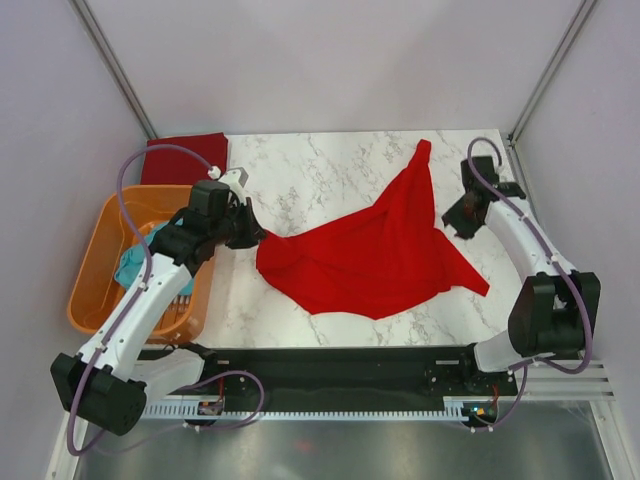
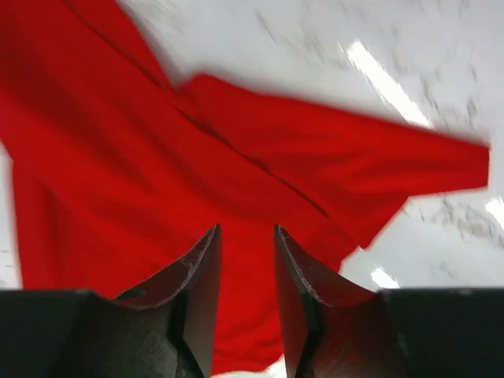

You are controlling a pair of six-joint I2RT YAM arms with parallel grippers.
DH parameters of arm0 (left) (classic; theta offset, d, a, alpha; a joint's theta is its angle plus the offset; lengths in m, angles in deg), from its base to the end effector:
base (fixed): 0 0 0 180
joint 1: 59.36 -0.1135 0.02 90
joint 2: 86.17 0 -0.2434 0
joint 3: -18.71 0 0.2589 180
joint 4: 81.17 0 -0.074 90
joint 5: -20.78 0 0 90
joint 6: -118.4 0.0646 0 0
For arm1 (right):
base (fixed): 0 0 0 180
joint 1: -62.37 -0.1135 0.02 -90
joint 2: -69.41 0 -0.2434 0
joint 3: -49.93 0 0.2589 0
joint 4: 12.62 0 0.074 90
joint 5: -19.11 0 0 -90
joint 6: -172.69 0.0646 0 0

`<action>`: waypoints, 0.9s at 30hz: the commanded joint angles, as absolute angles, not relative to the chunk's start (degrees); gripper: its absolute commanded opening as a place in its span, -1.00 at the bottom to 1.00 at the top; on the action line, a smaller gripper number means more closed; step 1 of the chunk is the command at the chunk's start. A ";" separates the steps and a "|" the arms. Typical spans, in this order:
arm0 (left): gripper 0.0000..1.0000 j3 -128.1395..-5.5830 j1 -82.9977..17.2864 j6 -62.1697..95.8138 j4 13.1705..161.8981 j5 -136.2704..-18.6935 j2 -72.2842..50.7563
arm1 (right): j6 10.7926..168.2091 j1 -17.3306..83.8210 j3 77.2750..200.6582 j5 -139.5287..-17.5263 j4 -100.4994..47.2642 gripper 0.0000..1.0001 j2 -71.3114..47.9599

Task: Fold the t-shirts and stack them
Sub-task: Flatten the tshirt out

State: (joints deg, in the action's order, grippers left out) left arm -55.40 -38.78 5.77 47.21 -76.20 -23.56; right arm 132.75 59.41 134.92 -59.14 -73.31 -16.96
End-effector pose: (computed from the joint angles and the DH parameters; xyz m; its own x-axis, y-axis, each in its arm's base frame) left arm 0.2475 -0.1013 0.2922 -0.7245 -0.1359 -0.6757 0.1702 0.9147 -0.3665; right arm 0.3279 0.0038 0.2289 -0.5322 0.7241 -0.4387 0.7052 0.6658 0.2436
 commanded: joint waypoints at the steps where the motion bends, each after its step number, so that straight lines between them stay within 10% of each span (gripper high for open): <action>1: -0.95 -54.81 -39.32 5.02 50.18 -80.03 -25.87 | 138.93 59.21 125.06 -63.32 -75.43 -0.21 -12.09; 27: -0.95 -53.05 -39.32 4.06 50.80 -80.74 -27.37 | 145.26 59.21 108.25 -63.59 -62.41 -0.39 -13.74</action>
State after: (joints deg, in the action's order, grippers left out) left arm -53.32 -39.04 5.29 48.79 -79.94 -26.12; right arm 144.01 59.24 108.70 -64.97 -63.71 -13.29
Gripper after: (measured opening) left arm 0.032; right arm 0.304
